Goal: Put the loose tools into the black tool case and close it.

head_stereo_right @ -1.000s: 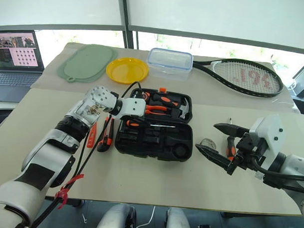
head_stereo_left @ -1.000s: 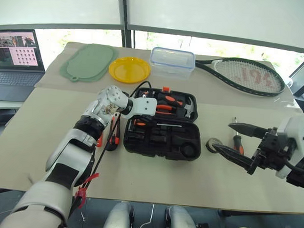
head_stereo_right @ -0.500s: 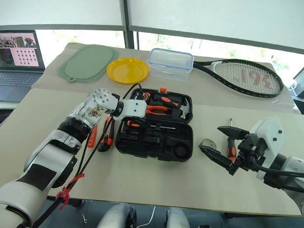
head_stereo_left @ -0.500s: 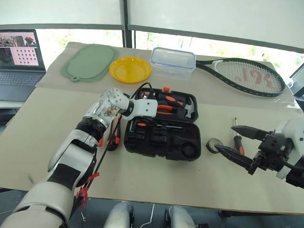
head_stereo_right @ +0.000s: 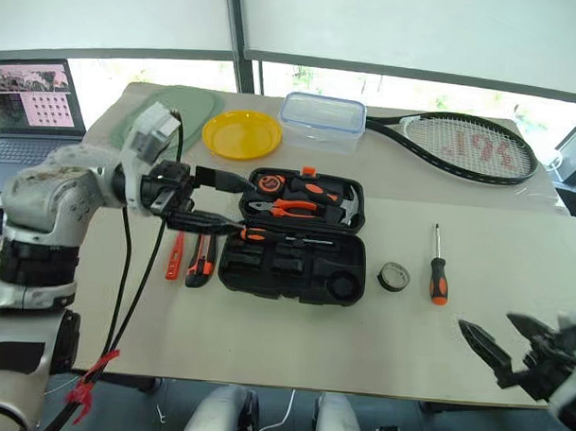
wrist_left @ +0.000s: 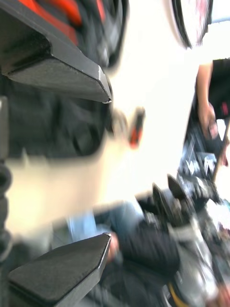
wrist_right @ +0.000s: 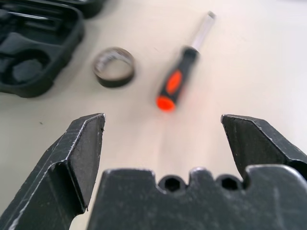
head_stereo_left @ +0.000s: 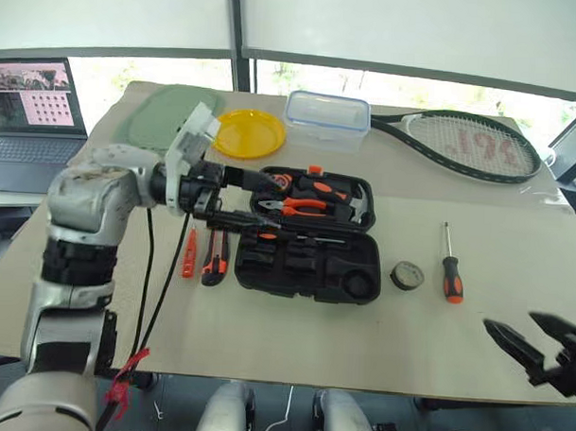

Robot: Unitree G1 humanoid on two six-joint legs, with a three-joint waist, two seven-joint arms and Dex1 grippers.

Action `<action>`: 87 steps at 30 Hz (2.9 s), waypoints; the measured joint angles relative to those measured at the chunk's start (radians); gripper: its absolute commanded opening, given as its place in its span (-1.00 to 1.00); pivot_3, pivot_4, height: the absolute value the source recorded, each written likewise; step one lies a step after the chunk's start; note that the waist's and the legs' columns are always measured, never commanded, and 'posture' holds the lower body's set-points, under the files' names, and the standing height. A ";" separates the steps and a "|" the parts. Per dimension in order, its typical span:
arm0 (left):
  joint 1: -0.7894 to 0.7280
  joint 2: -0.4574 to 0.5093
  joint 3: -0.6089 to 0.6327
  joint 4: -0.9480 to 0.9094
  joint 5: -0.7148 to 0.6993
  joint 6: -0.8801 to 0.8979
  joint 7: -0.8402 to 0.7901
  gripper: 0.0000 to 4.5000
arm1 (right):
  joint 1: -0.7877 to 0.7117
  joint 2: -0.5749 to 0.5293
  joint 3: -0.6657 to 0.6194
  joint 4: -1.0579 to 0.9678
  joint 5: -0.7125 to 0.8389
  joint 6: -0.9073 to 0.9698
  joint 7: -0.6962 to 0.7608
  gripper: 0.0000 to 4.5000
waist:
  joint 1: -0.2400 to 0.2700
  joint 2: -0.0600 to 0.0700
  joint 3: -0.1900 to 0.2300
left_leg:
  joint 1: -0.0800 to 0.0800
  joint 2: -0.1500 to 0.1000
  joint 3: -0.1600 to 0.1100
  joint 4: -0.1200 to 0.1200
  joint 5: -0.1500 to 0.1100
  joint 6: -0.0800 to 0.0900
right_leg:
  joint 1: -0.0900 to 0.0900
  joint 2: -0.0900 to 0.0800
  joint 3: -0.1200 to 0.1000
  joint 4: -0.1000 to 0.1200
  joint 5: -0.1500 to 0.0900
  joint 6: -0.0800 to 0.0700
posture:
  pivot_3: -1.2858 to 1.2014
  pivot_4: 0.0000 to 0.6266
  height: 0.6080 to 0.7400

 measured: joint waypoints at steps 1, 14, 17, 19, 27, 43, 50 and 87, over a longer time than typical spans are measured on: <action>0.009 0.000 0.005 -0.034 -0.022 0.015 0.015 0.99 | 0.019 0.002 -0.003 -0.009 0.000 0.005 -0.005 1.00 | -0.001 0.001 0.000 | 0.000 0.000 0.000 0.000 0.000 0.000 | 0.000 0.000 0.000 0.000 0.000 0.000 | 0.03 -0.52 0.98; 0.080 0.066 -0.005 -0.189 -0.091 -0.003 0.173 0.99 | -0.384 -0.013 0.372 0.188 -0.164 0.019 -0.204 1.00 | -0.014 0.002 -0.001 | 0.007 -0.004 0.001 -0.005 0.002 -0.002 | 0.003 0.002 0.002 -0.001 -0.001 -0.003 | 0.03 -0.52 0.98; 0.081 0.085 -0.010 -0.188 -0.088 -0.010 0.182 0.99 | -0.469 0.010 0.455 0.280 -0.228 -0.008 -0.231 1.00 | -0.010 0.002 -0.001 | 0.006 -0.003 0.001 -0.006 0.002 -0.002 | 0.002 0.002 0.002 -0.001 -0.001 -0.003 | 0.03 -0.52 0.98; 0.081 0.096 -0.017 -0.188 -0.085 -0.020 0.184 0.99 | -0.504 0.023 0.489 0.331 -0.258 -0.027 -0.236 1.00 | -0.009 0.002 -0.001 | 0.006 -0.003 0.001 -0.006 0.002 -0.002 | 0.002 0.002 0.002 0.000 -0.001 -0.003 | 0.03 -0.52 0.98; 0.080 0.110 -0.044 -0.163 -0.035 -0.096 0.207 1.00 | -0.612 0.083 0.576 0.504 -0.387 -0.159 -0.264 0.39 | -0.016 0.002 -0.001 | 0.006 -0.003 0.002 -0.006 0.002 -0.003 | 0.001 0.003 0.003 0.000 -0.001 -0.003 | 0.03 -0.52 0.98; 0.279 0.226 0.016 -0.170 0.008 -0.145 0.267 1.00 | -0.731 -0.018 0.539 0.493 -0.350 -0.210 -0.096 -0.55 | -0.039 0.005 0.001 | 0.006 -0.001 0.006 -0.010 0.002 -0.004 | -0.003 0.003 0.007 0.000 0.000 -0.005 | 0.03 -0.52 0.98; 0.412 0.304 0.078 -0.234 0.004 -0.154 0.271 1.00 | -1.093 -0.160 0.826 0.634 -0.357 -0.354 0.374 -0.55 | -0.025 0.005 0.003 | 0.006 0.000 0.004 -0.012 0.003 -0.004 | -0.003 0.004 0.002 0.000 -0.002 -0.007 | 0.03 -0.52 0.98; 0.349 0.292 0.039 -0.248 -0.031 -0.177 0.328 1.00 | -1.371 -0.050 1.155 1.064 -0.665 -0.649 0.775 0.96 | -0.019 0.005 0.004 | 0.004 -0.001 0.005 -0.010 0.003 -0.005 | -0.004 0.003 0.001 0.000 -0.001 -0.005 | 0.03 -0.52 0.98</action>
